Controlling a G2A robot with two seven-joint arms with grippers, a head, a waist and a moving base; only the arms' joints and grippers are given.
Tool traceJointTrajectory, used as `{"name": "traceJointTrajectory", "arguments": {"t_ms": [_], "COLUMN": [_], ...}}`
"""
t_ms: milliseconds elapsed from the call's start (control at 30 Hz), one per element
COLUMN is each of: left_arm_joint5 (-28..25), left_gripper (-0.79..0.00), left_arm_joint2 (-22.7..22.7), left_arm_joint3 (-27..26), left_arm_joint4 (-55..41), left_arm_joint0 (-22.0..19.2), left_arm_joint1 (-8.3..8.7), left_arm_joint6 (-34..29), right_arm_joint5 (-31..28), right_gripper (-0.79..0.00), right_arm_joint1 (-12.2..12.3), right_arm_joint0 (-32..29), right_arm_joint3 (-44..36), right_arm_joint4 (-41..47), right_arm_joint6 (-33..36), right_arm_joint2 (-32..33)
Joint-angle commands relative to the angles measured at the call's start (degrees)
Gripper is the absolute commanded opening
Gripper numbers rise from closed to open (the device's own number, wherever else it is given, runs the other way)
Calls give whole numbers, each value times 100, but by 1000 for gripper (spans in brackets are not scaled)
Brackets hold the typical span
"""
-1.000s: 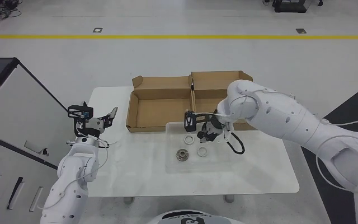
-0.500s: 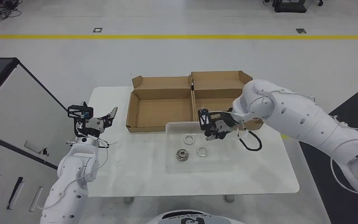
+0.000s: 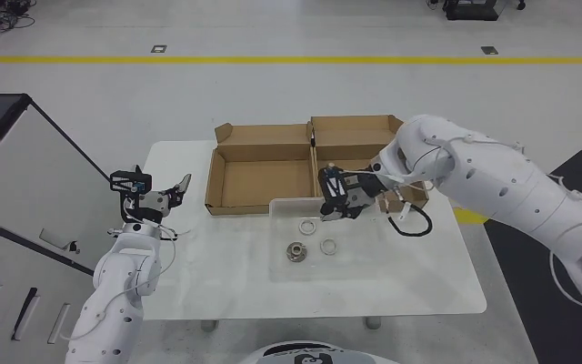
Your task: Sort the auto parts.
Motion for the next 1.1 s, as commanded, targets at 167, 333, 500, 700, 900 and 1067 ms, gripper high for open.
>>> {"name": "traceJointTrajectory", "arguments": {"t_ms": [167, 333, 500, 700, 900, 1067], "left_arm_joint5": [0, 0, 0, 0, 0, 0], "left_gripper": [0, 0, 0, 0, 0, 0], "left_arm_joint2": [0, 0, 0, 0, 0, 0], "left_arm_joint3": [0, 0, 0, 0, 0, 0], "left_arm_joint4": [0, 0, 0, 0, 0, 0], "left_arm_joint0": [0, 0, 0, 0, 0, 0], "left_arm_joint1": [0, 0, 0, 0, 0, 0], "left_arm_joint6": [0, 0, 0, 0, 0, 0], "right_arm_joint5": [0, 0, 0, 0, 0, 0], "right_gripper": [-785, -785, -785, -785, -785, -785], "right_arm_joint1": [53, 125, 233, 394, 497, 498], "right_arm_joint0": [66, 61, -6, -186, -425, -476], "right_arm_joint3": [-149, -324, -490, -543, -320, -322], "right_arm_joint4": [-455, -883, -1573, -2718, -4323, -4480], "right_arm_joint6": [-1119, -2279, -3645, -5765, -8249, -8364], "right_arm_joint2": [-6, -6, -6, -6, -6, -6]}}
